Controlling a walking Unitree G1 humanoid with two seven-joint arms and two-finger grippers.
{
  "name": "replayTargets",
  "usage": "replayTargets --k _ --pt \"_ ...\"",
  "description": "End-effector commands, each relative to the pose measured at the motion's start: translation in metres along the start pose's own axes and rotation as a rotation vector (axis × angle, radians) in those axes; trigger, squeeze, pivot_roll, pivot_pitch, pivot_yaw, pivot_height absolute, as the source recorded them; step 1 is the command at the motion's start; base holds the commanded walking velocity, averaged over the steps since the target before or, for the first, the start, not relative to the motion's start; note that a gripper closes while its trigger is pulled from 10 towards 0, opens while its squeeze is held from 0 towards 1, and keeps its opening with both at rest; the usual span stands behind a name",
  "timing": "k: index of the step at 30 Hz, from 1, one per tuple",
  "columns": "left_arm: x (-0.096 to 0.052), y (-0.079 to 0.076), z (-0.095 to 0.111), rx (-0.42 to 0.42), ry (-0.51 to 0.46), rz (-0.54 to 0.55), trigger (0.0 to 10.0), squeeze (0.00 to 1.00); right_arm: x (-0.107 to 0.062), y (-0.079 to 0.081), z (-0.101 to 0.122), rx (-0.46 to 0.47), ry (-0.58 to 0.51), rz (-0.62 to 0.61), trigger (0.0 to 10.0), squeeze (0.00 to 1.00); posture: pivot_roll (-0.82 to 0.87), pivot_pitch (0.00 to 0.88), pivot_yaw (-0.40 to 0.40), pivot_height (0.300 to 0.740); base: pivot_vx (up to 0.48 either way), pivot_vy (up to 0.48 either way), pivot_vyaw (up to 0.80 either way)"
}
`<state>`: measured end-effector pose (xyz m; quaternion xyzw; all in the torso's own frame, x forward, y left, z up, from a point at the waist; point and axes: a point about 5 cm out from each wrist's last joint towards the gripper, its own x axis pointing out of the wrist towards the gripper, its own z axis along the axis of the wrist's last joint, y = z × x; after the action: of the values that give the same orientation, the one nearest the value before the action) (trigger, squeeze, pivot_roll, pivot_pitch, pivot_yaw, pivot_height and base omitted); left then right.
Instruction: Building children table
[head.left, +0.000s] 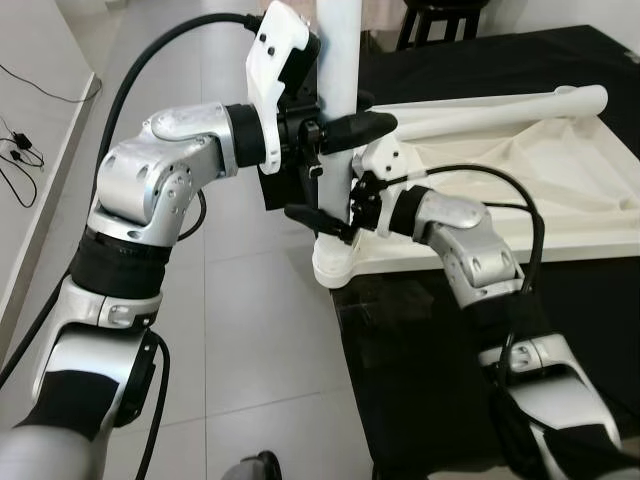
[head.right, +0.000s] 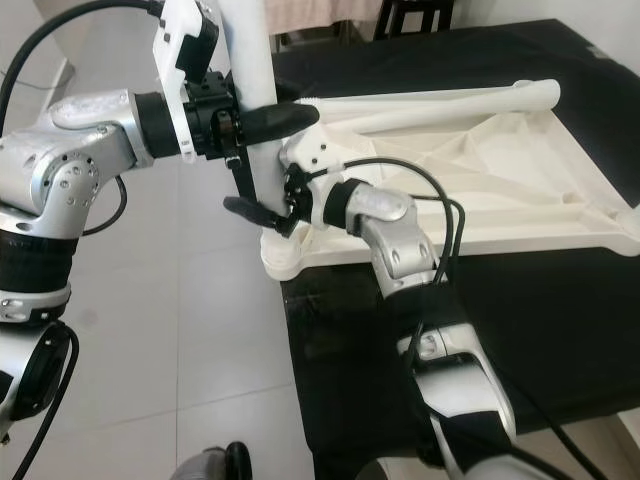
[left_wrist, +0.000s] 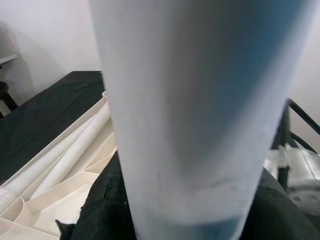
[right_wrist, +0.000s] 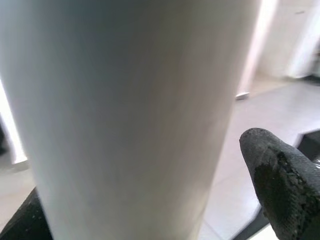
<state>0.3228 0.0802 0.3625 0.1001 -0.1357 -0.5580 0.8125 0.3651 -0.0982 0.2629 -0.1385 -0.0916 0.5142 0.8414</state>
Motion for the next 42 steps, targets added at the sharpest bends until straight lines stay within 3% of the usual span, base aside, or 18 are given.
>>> replayTargets --k 1,3,4,17,18,19,20,24,25,26,28,29,30,31,32,33,36,42 --pt "0.003 -0.005 0.002 0.034 0.023 -0.03 0.0 0.0 -0.001 -0.007 0.009 0.0 -0.046 0.012 10.0 0.0 0.04 0.194 0.051 0.74 0.0 0.0 0.0" --pt "0.003 -0.005 0.002 0.036 0.025 -0.036 0.0 0.0 0.0 -0.008 0.01 0.011 -0.058 0.04 10.0 0.0 0.04 0.194 0.051 0.74 0.0 0.0 0.0" --pt "0.003 -0.006 0.002 0.037 0.03 -0.044 0.0 0.0 0.003 -0.005 0.009 0.029 -0.057 0.094 0.0 0.0 0.04 0.196 0.054 0.74 0.0 0.0 0.0" --pt "0.006 -0.009 -0.001 0.047 0.037 -0.076 0.0 0.0 0.01 -0.002 -0.001 0.064 -0.051 0.266 0.0 0.0 0.04 0.199 0.062 0.74 0.0 0.0 0.0" --pt "0.006 -0.008 -0.001 0.033 0.03 -0.068 0.0 1.0 0.01 -0.003 -0.002 0.06 -0.048 0.26 0.0 0.0 0.04 0.201 0.063 0.74 0.0 0.0 0.0" --pt "0.006 -0.008 -0.001 0.033 0.03 -0.068 0.0 1.0 0.01 -0.003 -0.002 0.06 -0.048 0.26 0.0 0.0 0.04 0.201 0.063 0.74 0.0 0.0 0.0" --pt "0.006 -0.007 -0.001 0.027 0.031 -0.066 10.0 1.0 0.01 -0.004 -0.002 0.056 -0.046 0.249 0.0 0.0 0.04 0.201 0.064 0.74 0.0 0.0 0.0" --pt "0.007 -0.003 -0.001 0.025 0.033 -0.024 10.0 1.0 0.009 -0.007 -0.004 0.047 -0.033 0.199 0.0 0.0 0.03 0.201 0.062 0.74 0.0 0.0 0.0" --pt "0.006 0.0 0.001 0.012 0.02 0.0 10.0 0.0 0.008 -0.011 -0.006 0.043 -0.018 0.134 0.0 0.0 0.02 0.203 0.054 0.74 0.0 0.0 0.0" --pt "0.006 0.0 0.001 0.012 0.02 0.0 10.0 0.0 0.008 -0.011 -0.006 0.043 -0.018 0.134 0.0 0.0 0.02 0.203 0.054 0.74 0.0 0.0 0.0" --pt "0.003 0.009 0.004 0.012 0.009 0.061 10.0 0.0 0.005 -0.017 -0.012 0.043 0.0 -0.052 0.0 0.0 0.02 0.21 0.034 0.74 0.0 0.0 0.0" --pt "0.001 0.011 0.003 0.02 0.019 0.085 10.0 0.0 0.003 -0.023 -0.019 0.08 0.04 -0.291 0.0 0.0 0.03 0.217 0.013 0.74 0.0 0.0 0.0" --pt "0.001 0.011 0.003 0.02 0.019 0.085 10.0 0.0 0.003 -0.023 -0.019 0.08 0.04 -0.291 0.0 0.0 0.03 0.217 0.013 0.74 0.0 0.0 0.0" --pt "0.0 0.012 0.002 0.027 0.028 0.097 10.0 0.0 0.001 -0.027 -0.025 0.103 0.073 -0.457 0.0 0.0 0.03 0.217 0.013 0.74 0.0 0.0 0.0" --pt "-0.001 0.012 0.001 0.026 0.033 0.101 10.0 0.0 0.001 -0.005 -0.036 0.079 0.125 -0.595 0.0 0.0 0.04 0.221 -0.001 0.74 0.0 0.0 0.0" --pt "-0.001 0.012 0.001 0.026 0.033 0.101 10.0 0.0 0.001 -0.005 -0.036 0.079 0.125 -0.595 0.0 0.0 0.04 0.221 -0.001 0.74 0.0 0.0 0.0" --pt "-0.005 0.011 -0.002 0.025 0.05 0.107 10.0 0.0 -0.012 0.039 -0.048 0.019 0.181 -0.784 0.0 0.0 0.04 0.225 0.012 0.74 0.0 0.0 0.0" --pt "-0.002 0.01 -0.002 0.027 0.048 0.104 10.0 0.0 -0.004 0.022 -0.037 -0.014 0.14 -0.807 0.0 0.0 0.03 0.211 0.009 0.74 0.0 0.0 0.0"
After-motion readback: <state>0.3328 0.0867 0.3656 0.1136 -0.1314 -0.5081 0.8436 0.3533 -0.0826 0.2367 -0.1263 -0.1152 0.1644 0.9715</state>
